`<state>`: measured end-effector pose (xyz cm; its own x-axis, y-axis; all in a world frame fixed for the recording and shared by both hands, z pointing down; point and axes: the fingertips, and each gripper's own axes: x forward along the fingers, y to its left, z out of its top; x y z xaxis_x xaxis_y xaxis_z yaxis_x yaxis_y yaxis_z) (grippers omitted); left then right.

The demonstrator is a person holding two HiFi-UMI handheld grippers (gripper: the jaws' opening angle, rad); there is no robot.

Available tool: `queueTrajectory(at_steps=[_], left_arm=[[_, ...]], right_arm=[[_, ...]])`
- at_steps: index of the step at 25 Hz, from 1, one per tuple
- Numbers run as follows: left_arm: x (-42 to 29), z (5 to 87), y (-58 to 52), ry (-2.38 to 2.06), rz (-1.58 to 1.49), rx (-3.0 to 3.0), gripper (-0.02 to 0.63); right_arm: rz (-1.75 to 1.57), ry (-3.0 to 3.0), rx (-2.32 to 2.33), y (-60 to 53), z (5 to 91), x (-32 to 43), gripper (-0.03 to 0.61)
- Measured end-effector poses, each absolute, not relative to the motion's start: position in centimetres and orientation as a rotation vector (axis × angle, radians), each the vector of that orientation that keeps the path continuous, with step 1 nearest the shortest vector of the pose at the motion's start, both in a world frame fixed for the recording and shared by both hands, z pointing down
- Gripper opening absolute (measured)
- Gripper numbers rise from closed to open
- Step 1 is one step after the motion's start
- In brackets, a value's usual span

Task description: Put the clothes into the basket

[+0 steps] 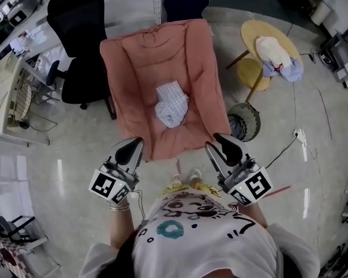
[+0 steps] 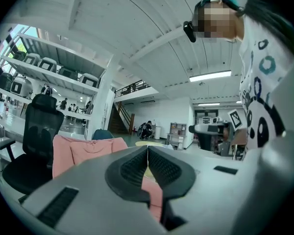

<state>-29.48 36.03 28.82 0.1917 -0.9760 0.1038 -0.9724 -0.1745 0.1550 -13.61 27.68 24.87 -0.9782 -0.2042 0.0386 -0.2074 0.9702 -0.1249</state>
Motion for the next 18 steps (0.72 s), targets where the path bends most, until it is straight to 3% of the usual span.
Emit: queueTrajectory(at_steps=[18], left_arm=[[-32.5,30.6,24.6,-2.062,-0.059,2.04,0.015]], right_arm=[[0.192,-3.066,0.05,13.5,26.6,-16.7,0.097]])
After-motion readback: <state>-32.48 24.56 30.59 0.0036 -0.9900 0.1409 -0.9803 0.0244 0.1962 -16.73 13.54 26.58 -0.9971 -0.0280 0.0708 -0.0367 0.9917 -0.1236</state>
